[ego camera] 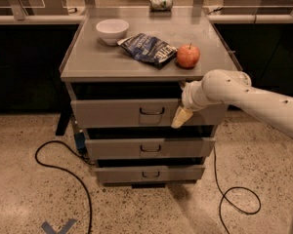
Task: Open top drawer
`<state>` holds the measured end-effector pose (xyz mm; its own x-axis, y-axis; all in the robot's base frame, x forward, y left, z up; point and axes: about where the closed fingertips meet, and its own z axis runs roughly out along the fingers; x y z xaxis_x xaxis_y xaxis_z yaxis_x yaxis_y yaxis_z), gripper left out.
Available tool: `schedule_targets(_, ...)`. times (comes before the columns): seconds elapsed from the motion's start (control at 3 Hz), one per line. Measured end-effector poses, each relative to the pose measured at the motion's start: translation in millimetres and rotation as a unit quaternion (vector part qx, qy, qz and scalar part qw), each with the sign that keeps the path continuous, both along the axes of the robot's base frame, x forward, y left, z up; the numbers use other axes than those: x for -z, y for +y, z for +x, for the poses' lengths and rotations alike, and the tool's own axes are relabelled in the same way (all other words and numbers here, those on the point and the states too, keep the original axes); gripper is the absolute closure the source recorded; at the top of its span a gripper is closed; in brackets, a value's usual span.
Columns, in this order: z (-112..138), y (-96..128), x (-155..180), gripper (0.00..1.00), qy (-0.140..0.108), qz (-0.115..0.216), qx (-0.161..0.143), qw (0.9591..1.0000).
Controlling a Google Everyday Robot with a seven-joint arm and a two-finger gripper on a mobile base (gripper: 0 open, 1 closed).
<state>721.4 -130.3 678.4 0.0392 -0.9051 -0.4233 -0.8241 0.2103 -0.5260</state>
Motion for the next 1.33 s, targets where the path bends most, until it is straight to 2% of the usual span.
schedule_targets(0.33, 0.0, 0.0, 0.0, 0.19, 0.0, 0.0, 0.0, 1.0)
schedule_targets(1.33, 0.0, 0.1, 0.1, 0.88, 0.0, 0.0, 0.0, 1.0)
